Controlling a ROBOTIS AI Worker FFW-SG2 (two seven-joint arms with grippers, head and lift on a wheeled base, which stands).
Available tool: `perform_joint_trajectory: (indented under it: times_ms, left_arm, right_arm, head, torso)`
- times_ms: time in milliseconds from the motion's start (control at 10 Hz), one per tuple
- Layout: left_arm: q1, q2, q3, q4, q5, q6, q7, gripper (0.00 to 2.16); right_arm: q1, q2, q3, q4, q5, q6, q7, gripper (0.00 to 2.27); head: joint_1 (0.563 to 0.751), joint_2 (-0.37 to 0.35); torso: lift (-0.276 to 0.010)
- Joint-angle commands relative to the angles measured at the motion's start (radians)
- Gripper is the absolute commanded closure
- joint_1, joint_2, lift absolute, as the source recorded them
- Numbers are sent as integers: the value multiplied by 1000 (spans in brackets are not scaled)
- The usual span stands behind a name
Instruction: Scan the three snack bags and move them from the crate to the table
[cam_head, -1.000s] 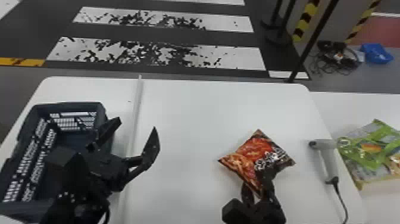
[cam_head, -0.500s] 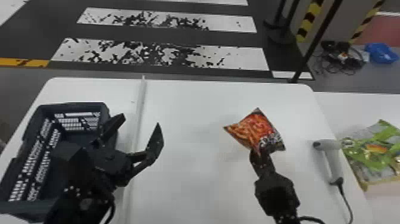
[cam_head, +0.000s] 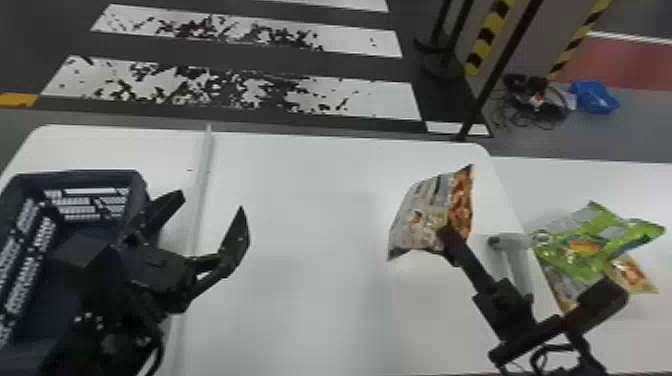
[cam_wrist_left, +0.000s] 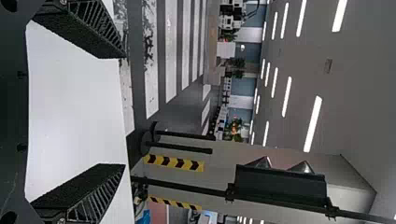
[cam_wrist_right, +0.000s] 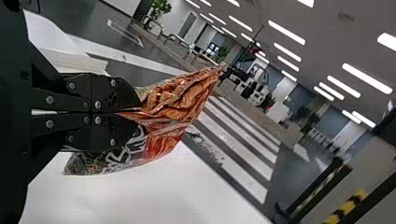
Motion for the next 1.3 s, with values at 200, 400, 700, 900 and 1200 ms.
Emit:
perform_joint_trajectory:
  times_ms: [200,400,700,900,1200]
  left_arm:
    - [-13,-1,-25,13,-5,-3,2,33]
    - [-14,-5,-35,15,-8,-3,5,33]
    - [-21,-9,-38,15,3,-6,-2,33]
    - [-24,-8,-45,17,5,-9,-3,33]
    - [-25,-8,-45,18,5,-9,-3,33]
  right_arm:
    - [-9,23,-87,145,-105,101,-41,1673]
    - [44,28,-88,68,-17,107,-167,-2]
    - [93,28,-71,-79,176,254,-363,66]
    - [99,28,-53,-124,269,202,-383,66]
    - [119,17,-41,-245,378,248,-152,863]
  head:
    - [695,-208]
    - [695,-244]
    - [695,-290]
    - [695,-307]
    - [695,-303]
  torso:
    - [-62]
    - [-62]
    - [-62]
    - [-62]
    - [-62]
